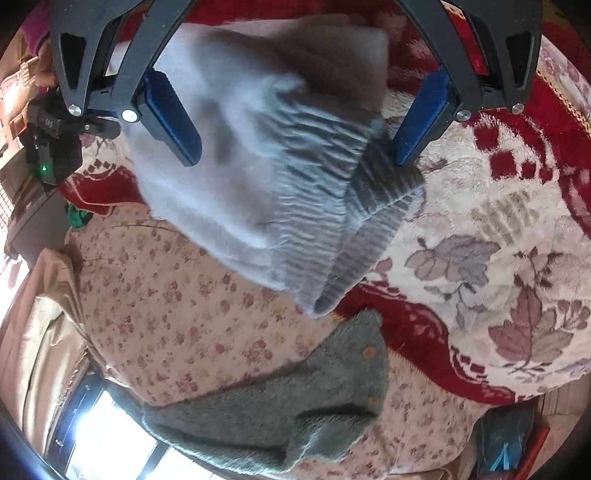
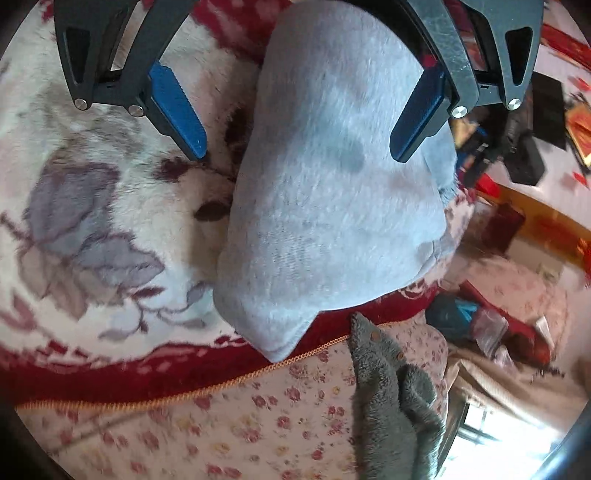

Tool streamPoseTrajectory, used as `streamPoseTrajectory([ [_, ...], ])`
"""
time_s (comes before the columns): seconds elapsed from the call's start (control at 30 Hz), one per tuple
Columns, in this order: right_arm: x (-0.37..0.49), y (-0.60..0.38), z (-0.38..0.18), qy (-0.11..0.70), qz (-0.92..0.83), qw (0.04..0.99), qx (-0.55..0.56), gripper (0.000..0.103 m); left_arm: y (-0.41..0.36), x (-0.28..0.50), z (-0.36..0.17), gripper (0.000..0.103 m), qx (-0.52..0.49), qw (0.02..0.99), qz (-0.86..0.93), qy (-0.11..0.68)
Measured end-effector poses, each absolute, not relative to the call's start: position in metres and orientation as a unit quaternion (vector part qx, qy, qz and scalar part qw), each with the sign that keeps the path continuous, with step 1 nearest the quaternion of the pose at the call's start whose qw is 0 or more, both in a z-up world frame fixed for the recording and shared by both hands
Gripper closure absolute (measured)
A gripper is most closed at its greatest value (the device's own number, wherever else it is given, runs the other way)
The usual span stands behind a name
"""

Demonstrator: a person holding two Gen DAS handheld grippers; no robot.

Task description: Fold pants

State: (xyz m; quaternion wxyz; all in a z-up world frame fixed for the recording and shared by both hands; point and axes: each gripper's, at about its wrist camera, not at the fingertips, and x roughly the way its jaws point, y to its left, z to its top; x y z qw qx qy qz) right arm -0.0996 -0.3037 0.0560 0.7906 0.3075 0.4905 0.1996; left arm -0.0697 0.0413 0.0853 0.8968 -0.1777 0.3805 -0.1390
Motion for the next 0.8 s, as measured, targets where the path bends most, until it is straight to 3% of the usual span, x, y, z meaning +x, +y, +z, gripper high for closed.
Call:
streamPoseTrajectory([
  [0.23, -0.086, -0.284, 0.025, 0.504, 0.240, 0.764, 0.323, 0.000, 0.059, -0.053, 0.044, 0.000, -0.236, 0.864, -0.161, 0.414],
  [0.6, -0.083, -0.284, 0.023, 0.513, 0.254, 0.756, 0.319, 0.000, 0.051, -0.048, 0.022, 0.000, -0.283, 0.845, -0.189, 0.412],
  [0.67, -0.085, -0.283, 0.027, 0.502, 0.252, 0.765, 0.316, 0.001, 0.047, -0.051, 0.025, 0.004, -0.270, 0.851, -0.188, 0.408],
  [0.7, -0.087, -0.283, 0.030, 0.494, 0.258, 0.769, 0.315, 0.004, 0.044, -0.054, 0.029, 0.011, -0.262, 0.857, -0.190, 0.402],
  [0.73, -0.089, -0.280, 0.033, 0.481, 0.278, 0.767, 0.321, 0.021, 0.043, -0.056, 0.032, 0.017, -0.255, 0.862, -0.185, 0.398],
  [0.8, -0.091, -0.278, 0.041, 0.473, 0.279, 0.779, 0.303, 0.026, 0.038, -0.061, 0.040, 0.026, -0.246, 0.868, -0.178, 0.393],
])
